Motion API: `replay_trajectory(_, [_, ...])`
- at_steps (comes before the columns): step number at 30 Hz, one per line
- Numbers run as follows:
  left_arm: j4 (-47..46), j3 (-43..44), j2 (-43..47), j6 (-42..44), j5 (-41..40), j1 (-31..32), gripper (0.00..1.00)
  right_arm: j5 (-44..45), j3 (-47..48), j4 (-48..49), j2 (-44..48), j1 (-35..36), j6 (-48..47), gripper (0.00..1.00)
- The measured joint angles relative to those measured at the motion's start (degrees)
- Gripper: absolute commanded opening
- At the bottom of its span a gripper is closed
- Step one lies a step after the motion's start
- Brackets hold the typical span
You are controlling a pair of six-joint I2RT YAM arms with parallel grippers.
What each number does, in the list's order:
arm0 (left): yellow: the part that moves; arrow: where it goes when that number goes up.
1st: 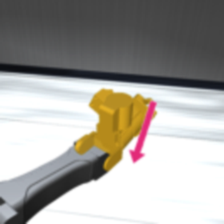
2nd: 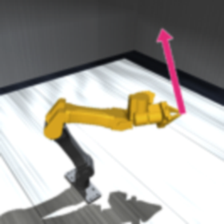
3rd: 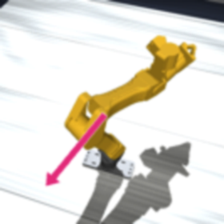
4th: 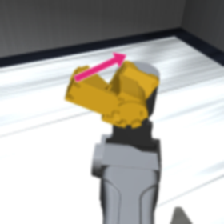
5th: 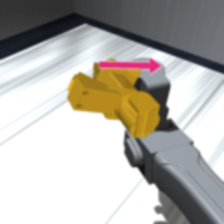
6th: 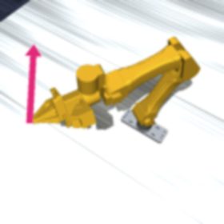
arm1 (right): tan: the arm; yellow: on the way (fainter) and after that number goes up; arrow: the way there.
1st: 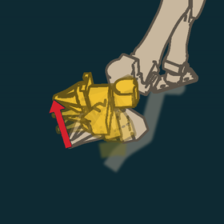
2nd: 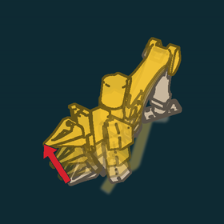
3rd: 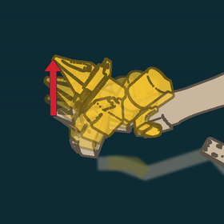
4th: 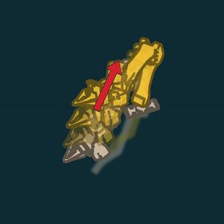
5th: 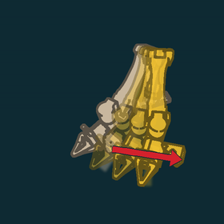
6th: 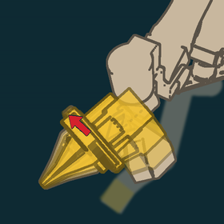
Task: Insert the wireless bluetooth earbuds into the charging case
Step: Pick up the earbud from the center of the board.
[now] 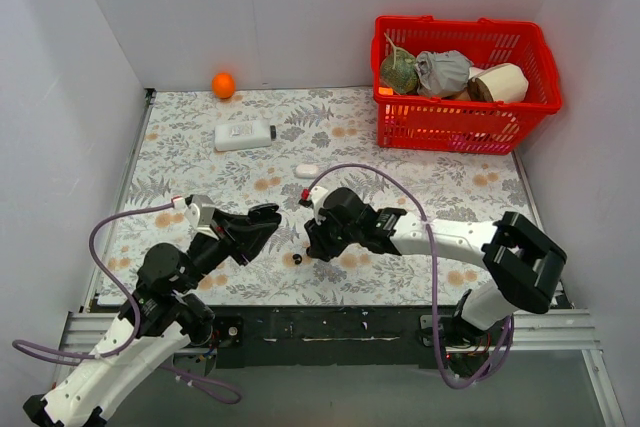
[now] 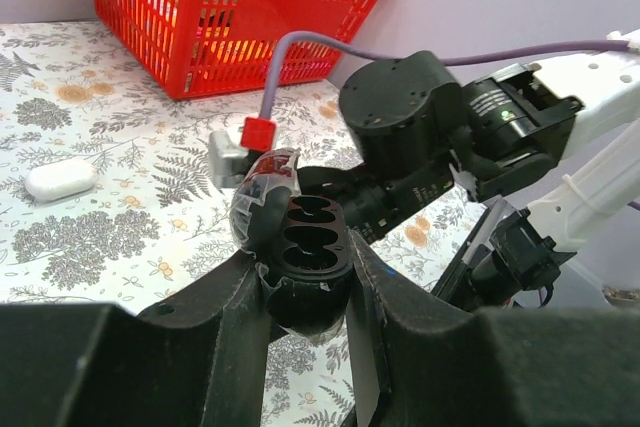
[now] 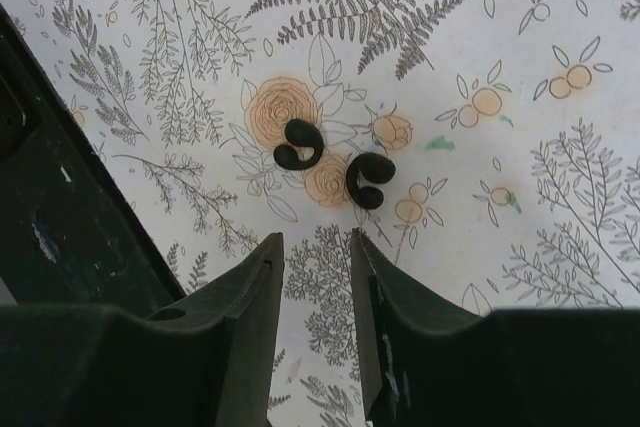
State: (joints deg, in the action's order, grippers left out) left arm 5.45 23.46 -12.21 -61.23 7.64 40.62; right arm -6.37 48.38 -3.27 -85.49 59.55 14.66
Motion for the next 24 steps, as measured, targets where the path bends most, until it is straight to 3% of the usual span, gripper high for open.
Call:
replay_trajectory(8, [1.38,0.00,1.42,-0.11,-0.96,0.00,0.00,-1.92,3.93,0.87,-7.54,0.00,-0.74,0.41])
replay_trajectory(24, [1.92,0.00,1.88,-0.11,-1.25,0.00,0.00,-0.68,4.37,2.84,-10.71,0.00,-0.94,0.43])
